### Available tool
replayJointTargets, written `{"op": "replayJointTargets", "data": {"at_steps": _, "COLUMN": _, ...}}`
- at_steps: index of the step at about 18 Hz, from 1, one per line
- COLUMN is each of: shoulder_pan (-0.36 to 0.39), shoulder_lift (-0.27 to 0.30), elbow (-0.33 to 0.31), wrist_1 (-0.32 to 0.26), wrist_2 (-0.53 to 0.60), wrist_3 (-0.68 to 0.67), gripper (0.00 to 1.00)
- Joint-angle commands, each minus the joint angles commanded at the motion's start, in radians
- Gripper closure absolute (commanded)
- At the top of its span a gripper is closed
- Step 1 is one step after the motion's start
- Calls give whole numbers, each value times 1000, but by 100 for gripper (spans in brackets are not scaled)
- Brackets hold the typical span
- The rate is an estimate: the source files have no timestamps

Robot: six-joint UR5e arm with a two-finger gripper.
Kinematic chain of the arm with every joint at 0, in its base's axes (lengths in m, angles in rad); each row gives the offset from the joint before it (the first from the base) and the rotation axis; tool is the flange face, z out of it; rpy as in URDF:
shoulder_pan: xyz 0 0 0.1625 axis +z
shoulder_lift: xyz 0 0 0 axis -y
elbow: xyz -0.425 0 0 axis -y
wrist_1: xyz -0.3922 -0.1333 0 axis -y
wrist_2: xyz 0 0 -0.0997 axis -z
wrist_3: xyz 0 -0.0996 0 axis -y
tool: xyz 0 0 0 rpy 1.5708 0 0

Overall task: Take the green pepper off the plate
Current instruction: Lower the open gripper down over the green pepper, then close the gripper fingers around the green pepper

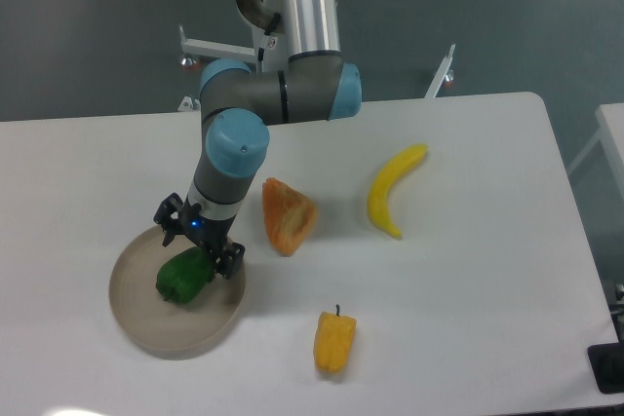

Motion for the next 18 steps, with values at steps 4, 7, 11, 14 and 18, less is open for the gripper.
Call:
{"op": "replayJointTargets", "data": {"at_steps": 4, "shoulder_pan": -6, "shoulder_lift": -6, "elbow": -2, "wrist_1": 0, "wrist_2": 3, "wrist_3": 0, "gripper": 0}}
{"op": "replayJointTargets", "data": {"at_steps": 7, "shoulder_pan": -6, "shoulder_lift": -11, "elbow": -2, "wrist_1": 12, "wrist_2": 3, "wrist_3": -2, "gripper": 0}}
{"op": "replayJointTargets", "data": {"at_steps": 11, "shoulder_pan": -15, "shoulder_lift": -20, "elbow": -3, "wrist_1": 21, "wrist_2": 25, "wrist_3": -2, "gripper": 0}}
{"op": "replayJointTargets", "data": {"at_steps": 14, "shoulder_pan": -17, "shoulder_lift": -18, "elbow": -3, "wrist_1": 23, "wrist_2": 26, "wrist_3": -5, "gripper": 28}}
{"op": "replayJointTargets", "data": {"at_steps": 18, "shoulder_pan": -17, "shoulder_lift": -18, "elbow": -3, "wrist_1": 23, "wrist_2": 26, "wrist_3": -3, "gripper": 57}}
